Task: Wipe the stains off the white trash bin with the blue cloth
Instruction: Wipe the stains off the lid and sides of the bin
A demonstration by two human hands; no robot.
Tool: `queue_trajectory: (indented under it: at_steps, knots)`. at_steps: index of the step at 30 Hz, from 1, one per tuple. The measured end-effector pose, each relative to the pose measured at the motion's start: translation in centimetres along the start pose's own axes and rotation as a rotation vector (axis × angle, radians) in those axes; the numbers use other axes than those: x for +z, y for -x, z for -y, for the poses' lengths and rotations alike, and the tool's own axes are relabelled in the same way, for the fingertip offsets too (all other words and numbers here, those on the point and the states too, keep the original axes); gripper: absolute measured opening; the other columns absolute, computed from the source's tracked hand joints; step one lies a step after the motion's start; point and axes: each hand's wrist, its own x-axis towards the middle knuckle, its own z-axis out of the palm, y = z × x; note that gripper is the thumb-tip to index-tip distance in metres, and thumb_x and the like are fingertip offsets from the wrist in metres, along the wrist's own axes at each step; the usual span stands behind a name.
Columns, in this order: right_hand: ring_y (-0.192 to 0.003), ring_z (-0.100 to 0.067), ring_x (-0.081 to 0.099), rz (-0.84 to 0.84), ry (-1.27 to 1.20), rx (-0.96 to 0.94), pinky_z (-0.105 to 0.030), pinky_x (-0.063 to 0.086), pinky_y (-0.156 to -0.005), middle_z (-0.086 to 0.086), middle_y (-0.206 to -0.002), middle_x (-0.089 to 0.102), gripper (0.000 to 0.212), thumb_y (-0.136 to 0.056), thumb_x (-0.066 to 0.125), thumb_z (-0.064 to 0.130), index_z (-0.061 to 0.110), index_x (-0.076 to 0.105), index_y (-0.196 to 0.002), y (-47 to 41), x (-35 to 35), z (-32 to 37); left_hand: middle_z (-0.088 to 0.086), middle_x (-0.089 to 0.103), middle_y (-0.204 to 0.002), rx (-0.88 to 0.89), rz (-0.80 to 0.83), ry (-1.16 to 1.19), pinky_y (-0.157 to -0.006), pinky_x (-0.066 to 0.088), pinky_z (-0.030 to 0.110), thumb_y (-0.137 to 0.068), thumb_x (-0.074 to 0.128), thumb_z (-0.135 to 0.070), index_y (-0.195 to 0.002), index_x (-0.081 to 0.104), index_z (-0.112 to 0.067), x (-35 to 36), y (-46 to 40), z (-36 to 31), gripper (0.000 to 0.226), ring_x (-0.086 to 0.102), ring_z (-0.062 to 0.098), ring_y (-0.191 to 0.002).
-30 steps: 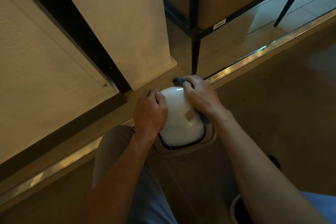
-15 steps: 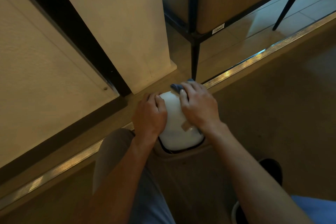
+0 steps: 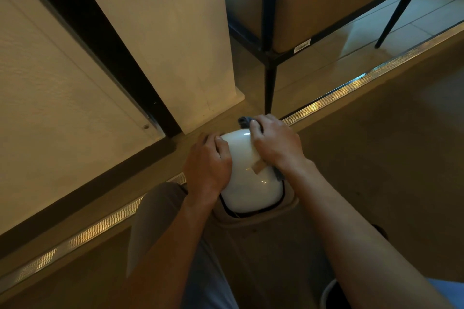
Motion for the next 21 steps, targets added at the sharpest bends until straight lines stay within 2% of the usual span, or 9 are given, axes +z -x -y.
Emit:
queue_trajectory:
  at_steps: [3, 6, 8, 10, 12, 15, 18, 20, 21]
  knots:
    - [-0.099, -0.017, 0.059, -0.009, 0.042, 0.015, -0.032, 0.037, -0.078, 0.002, -0.105, 0.059, 0.031, -0.107, 0.038, 0.036, 0.020, 0.064, -0.109, -0.5, 0.3, 0.6, -0.003, 0.065, -0.116, 0.001, 0.011, 0.013, -0.082, 0.048, 0.035, -0.106, 0.033, -0.035, -0.130, 0.063, -0.022, -0.1, 0.1, 0.0, 0.041, 0.057, 0.011, -0.098]
    - [-0.118, -0.012, 0.052, -0.101, 0.078, -0.162, -0.029, 0.037, -0.093, 0.004, -0.125, 0.062, 0.031, -0.105, 0.045, 0.033, 0.021, 0.065, -0.125, 1.3, 0.9, 0.1, -0.004, 0.064, -0.116, -0.004, 0.003, 0.004, -0.084, 0.047, 0.035, -0.105, 0.030, -0.038, -0.131, 0.062, -0.024, -0.1, 0.0, 0.0, 0.044, 0.057, 0.011, -0.100]
    - [-0.124, -0.008, 0.046, -0.095, 0.012, -0.206, -0.027, 0.034, -0.097, 0.007, -0.132, 0.060, 0.036, -0.103, 0.047, 0.036, 0.023, 0.064, -0.132, 1.8, 0.4, -0.5, -0.003, 0.064, -0.117, -0.011, 0.008, 0.001, -0.084, 0.047, 0.035, -0.104, 0.029, -0.040, -0.131, 0.062, -0.024, 0.0, 0.0, -0.1, 0.046, 0.056, 0.011, -0.100]
    - [-0.116, -0.007, 0.049, -0.016, -0.075, -0.116, -0.026, 0.037, -0.088, 0.010, -0.126, 0.059, 0.038, -0.103, 0.043, 0.040, 0.025, 0.063, -0.131, 1.0, -0.1, -0.7, -0.003, 0.064, -0.119, -0.012, 0.007, -0.008, -0.083, 0.045, 0.033, -0.104, 0.029, -0.040, -0.131, 0.062, -0.024, 0.0, 0.0, 0.0, 0.046, 0.053, 0.009, -0.099]
    - [-0.098, -0.010, 0.055, 0.033, -0.108, 0.036, -0.028, 0.039, -0.075, 0.007, -0.112, 0.059, 0.032, -0.105, 0.041, 0.040, 0.024, 0.064, -0.120, -0.3, -0.3, -0.5, -0.002, 0.064, -0.118, -0.007, 0.007, -0.007, -0.082, 0.045, 0.033, -0.105, 0.031, -0.038, -0.131, 0.062, -0.022, 0.0, 0.0, 0.1, 0.043, 0.052, 0.008, -0.098]
    - [-0.087, -0.013, 0.056, 0.028, -0.062, 0.127, -0.030, 0.040, -0.071, 0.000, -0.102, 0.060, 0.028, -0.105, 0.040, 0.037, 0.021, 0.063, -0.107, -1.3, 0.1, 0.1, -0.001, 0.064, -0.118, -0.013, -0.001, -0.004, -0.082, 0.045, 0.033, -0.107, 0.034, -0.034, -0.130, 0.064, -0.021, 0.0, 0.1, 0.0, 0.039, 0.051, 0.007, -0.098]
    - [-0.105, -0.009, 0.054, -0.043, -0.106, -0.065, -0.021, 0.039, -0.083, 0.006, -0.117, 0.061, 0.028, -0.105, 0.045, 0.032, 0.021, 0.067, -0.120, 0.6, 0.4, -0.4, -0.001, 0.064, -0.119, -0.023, 0.009, -0.009, -0.087, 0.051, 0.038, -0.107, 0.034, -0.036, -0.134, 0.061, -0.022, -0.2, 0.1, -0.1, 0.041, 0.056, 0.012, -0.101]
    - [-0.120, -0.008, 0.051, -0.068, -0.202, -0.135, -0.026, 0.040, -0.097, 0.008, -0.128, 0.060, 0.031, -0.104, 0.051, 0.031, 0.023, 0.066, -0.129, 1.8, 0.3, -1.1, 0.000, 0.063, -0.121, -0.029, 0.019, -0.008, -0.090, 0.052, 0.041, -0.108, 0.034, -0.036, -0.135, 0.060, -0.023, -0.2, 0.1, -0.2, 0.040, 0.058, 0.015, -0.105]
    - [-0.122, -0.008, 0.051, -0.062, -0.233, -0.117, -0.029, 0.041, -0.100, 0.009, -0.130, 0.059, 0.031, -0.104, 0.052, 0.032, 0.024, 0.066, -0.131, 1.9, 0.1, -1.3, 0.000, 0.063, -0.122, -0.032, 0.019, -0.008, -0.091, 0.051, 0.040, -0.108, 0.035, -0.035, -0.135, 0.060, -0.023, -0.2, 0.1, -0.2, 0.039, 0.058, 0.015, -0.106]
